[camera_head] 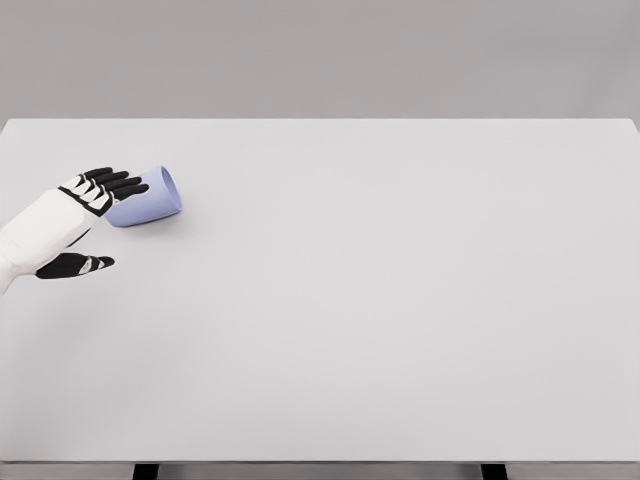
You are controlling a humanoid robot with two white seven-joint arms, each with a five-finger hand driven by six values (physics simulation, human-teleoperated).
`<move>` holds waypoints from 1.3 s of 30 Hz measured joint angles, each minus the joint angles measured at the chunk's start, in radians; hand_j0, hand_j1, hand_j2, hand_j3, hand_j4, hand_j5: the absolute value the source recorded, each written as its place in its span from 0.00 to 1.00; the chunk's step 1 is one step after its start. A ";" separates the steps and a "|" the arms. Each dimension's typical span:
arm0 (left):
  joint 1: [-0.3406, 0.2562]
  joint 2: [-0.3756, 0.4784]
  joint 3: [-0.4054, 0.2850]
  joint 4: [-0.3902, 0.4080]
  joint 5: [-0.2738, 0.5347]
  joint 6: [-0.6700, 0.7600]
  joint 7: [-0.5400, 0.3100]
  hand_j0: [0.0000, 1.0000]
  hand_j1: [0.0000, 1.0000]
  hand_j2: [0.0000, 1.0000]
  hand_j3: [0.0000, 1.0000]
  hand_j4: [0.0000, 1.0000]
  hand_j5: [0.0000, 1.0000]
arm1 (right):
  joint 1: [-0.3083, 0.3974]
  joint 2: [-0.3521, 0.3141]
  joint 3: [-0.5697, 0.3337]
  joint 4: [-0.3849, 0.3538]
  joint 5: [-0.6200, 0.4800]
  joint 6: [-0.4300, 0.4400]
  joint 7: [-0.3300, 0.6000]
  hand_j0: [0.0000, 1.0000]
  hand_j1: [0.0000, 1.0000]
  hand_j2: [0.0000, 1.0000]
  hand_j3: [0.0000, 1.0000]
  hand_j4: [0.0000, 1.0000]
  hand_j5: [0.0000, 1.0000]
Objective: Flip the cup with left arm and place it on the table
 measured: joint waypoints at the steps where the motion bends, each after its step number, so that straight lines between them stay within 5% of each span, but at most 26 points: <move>1: 0.000 0.000 0.000 0.000 -0.001 0.000 0.000 1.00 1.00 1.00 1.00 1.00 1.00 | 0.000 0.000 0.001 0.000 0.000 -0.001 0.000 1.00 1.00 1.00 1.00 1.00 1.00; 11: 0.000 -0.040 0.017 0.005 0.001 0.000 0.002 1.00 1.00 1.00 1.00 1.00 1.00 | 0.005 0.000 0.001 0.007 0.002 0.005 0.000 1.00 1.00 1.00 1.00 1.00 1.00; 18: -0.014 -0.073 0.105 0.002 0.017 0.000 -0.007 1.00 1.00 1.00 1.00 1.00 1.00 | 0.005 0.000 0.000 0.008 0.002 0.006 0.000 1.00 1.00 1.00 1.00 1.00 1.00; 20: -0.040 -0.044 0.108 -0.019 0.024 0.000 -0.119 1.00 1.00 1.00 1.00 1.00 1.00 | 0.005 0.000 0.000 0.008 0.002 0.006 0.000 1.00 1.00 1.00 1.00 1.00 1.00; 22: -0.136 -0.031 0.095 -0.046 0.028 0.007 -0.309 1.00 1.00 1.00 1.00 1.00 1.00 | 0.005 0.000 0.000 0.007 0.002 0.006 0.000 1.00 1.00 1.00 1.00 1.00 1.00; 25: -0.319 -0.027 -0.018 -0.063 0.053 0.186 -0.458 1.00 1.00 1.00 1.00 1.00 1.00 | 0.005 0.000 0.000 0.008 0.002 0.006 0.000 1.00 1.00 1.00 1.00 1.00 1.00; 31: -0.477 -0.025 -0.261 -0.074 0.225 0.807 -0.534 1.00 1.00 1.00 1.00 1.00 1.00 | 0.005 0.000 0.000 0.008 0.002 0.006 0.000 1.00 1.00 1.00 1.00 1.00 1.00; 34: -0.506 -0.025 -0.336 -0.078 0.303 1.059 -0.542 1.00 1.00 1.00 1.00 1.00 1.00 | 0.005 0.000 0.000 0.008 0.002 0.006 0.000 1.00 1.00 1.00 1.00 1.00 1.00; 39: -0.522 -0.026 -0.374 -0.085 0.357 1.193 -0.545 1.00 1.00 1.00 1.00 1.00 1.00 | 0.005 0.000 0.000 0.008 0.002 0.006 0.000 1.00 1.00 1.00 1.00 1.00 1.00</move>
